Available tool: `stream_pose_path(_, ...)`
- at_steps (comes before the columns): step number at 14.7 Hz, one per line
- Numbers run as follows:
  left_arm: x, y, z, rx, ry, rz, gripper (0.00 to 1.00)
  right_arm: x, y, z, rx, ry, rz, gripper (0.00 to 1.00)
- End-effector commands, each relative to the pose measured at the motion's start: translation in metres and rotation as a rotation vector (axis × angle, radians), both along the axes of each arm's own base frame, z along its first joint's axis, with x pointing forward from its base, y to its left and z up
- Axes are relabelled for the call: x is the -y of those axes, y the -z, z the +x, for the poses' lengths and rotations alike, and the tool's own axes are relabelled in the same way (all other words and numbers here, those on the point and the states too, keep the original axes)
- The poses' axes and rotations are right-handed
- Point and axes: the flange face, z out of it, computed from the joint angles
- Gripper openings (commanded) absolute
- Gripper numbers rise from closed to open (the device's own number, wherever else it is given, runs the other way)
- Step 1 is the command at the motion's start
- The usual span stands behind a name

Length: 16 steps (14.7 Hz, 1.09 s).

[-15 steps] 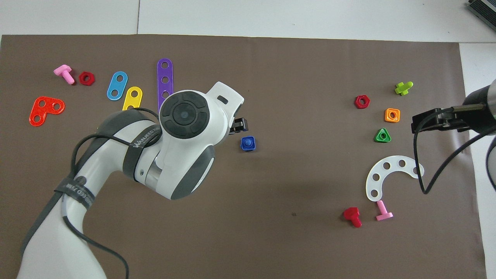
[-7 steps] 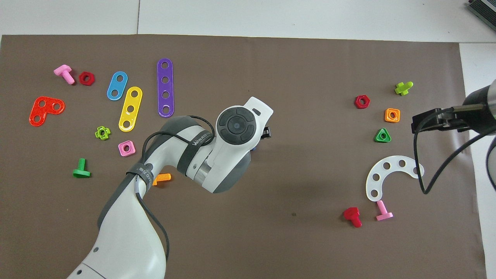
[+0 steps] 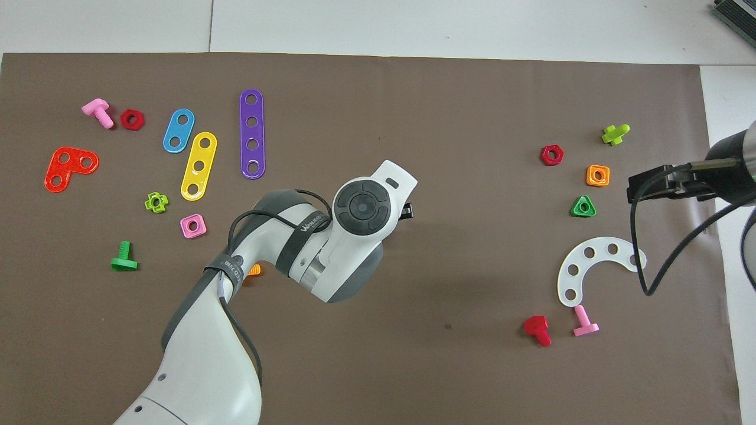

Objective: Unscrew and place screws in storage area
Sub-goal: 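Twist the blue nut off the blue bolt with the left gripper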

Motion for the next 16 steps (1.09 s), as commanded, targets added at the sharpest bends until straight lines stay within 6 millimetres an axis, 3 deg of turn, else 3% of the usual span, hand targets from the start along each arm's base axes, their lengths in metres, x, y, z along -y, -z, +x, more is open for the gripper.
stream_pose_path(1,-0.002,0.008,-0.005,0.032,-0.004,-0.007,0.88,0.001,-0.001,-0.007,0.006,-0.019,0.005,1.00)
stream_pose_path(5,-0.002,0.008,-0.004,0.042,-0.001,-0.014,0.81,0.001,-0.001,-0.007,0.006,-0.019,0.005,1.00)
stream_pose_path(16,-0.003,0.016,-0.008,0.052,0.011,-0.017,0.77,0.001,-0.001,-0.007,0.006,-0.019,0.005,1.00)
